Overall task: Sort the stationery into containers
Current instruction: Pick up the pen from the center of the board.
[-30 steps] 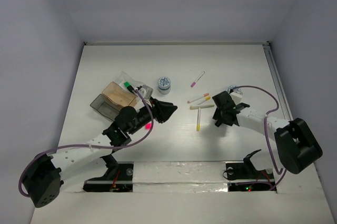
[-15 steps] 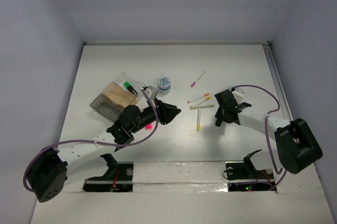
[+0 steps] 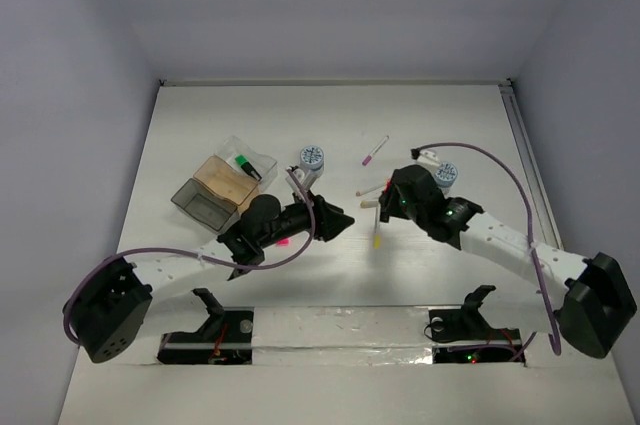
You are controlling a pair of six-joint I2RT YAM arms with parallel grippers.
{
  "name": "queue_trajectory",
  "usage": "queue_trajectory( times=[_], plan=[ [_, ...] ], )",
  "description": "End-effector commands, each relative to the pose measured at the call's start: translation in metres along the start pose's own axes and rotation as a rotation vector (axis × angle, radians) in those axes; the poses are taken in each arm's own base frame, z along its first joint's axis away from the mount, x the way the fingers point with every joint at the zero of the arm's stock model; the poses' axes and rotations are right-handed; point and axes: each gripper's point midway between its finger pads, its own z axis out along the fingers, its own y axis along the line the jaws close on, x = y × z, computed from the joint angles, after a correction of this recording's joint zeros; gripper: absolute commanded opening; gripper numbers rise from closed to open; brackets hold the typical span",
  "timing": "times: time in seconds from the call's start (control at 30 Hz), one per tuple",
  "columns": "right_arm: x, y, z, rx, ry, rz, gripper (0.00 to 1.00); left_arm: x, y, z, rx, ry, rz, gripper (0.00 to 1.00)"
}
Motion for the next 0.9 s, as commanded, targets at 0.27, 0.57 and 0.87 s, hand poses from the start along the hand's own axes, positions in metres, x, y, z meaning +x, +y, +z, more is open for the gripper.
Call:
queue_trajectory(
  times=[0.27,0.57,0.87],
  plan=[
    [-0.027,0.12,-0.009,-0.269,-0.171,-0.082,0.02,-0.026,0.023,0.011,-0.152,-0.081,0.036,0.45],
    [-0.032,0.147,-0.018,-0.382,-0.2,-0.047,0.02,-0.025,0.028,0.015,-0.163,-0.082,0.039,0.45],
    [-0.016,0.176,-0.027,-0.475,-0.175,-0.067,0.03,-0.021,0.025,0.018,-0.14,-0.073,0.03,0.45]
  ],
)
